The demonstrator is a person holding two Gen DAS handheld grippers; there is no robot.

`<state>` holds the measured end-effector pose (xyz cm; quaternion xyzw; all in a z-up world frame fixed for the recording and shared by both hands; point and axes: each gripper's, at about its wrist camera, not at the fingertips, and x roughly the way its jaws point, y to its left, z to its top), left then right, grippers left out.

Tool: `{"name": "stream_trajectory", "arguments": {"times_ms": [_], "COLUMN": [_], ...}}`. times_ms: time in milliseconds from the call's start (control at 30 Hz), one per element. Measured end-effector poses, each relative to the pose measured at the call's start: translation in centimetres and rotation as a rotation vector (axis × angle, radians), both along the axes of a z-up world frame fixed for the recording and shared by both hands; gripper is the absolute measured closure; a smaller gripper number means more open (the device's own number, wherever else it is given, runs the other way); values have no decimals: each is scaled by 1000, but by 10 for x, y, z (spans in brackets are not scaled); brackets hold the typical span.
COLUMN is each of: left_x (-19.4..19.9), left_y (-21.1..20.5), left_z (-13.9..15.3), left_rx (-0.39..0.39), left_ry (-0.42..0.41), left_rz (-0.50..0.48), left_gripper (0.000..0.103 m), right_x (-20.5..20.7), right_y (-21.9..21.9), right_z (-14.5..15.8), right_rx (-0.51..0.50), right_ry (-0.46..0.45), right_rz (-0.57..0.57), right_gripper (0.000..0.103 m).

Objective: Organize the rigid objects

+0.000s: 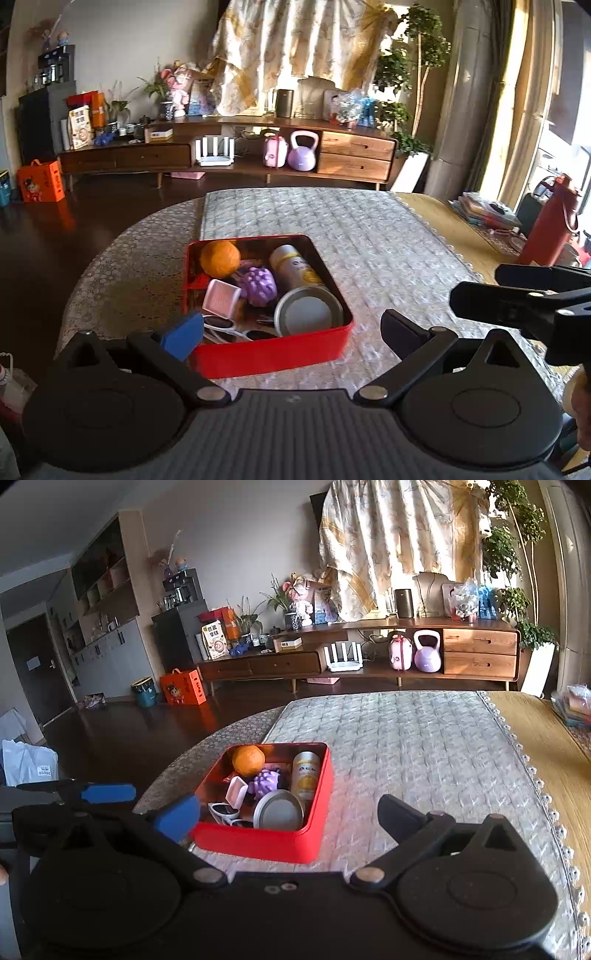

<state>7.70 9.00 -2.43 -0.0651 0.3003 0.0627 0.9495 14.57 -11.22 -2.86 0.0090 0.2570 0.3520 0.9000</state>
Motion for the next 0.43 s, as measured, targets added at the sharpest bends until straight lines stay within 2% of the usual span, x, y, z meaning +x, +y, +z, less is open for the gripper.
{"name": "stream_trajectory", "arguments": {"times_ms": [100,433], "left_x": [-2,-2], "left_y": [-6,-11], "left_z": [-1,-2], "left_rx": [26,32], "left_ry": [-3,-1], "left_rz": [10,25], "left_gripper": [0,0], "right_x": [-2,0], "right_y": [-2,-10], "right_z": [0,-5], "right_rx": [4,2], "right_ry": [-3,12], "right_rz": [-3,-32], "right_gripper": [0,0]}}
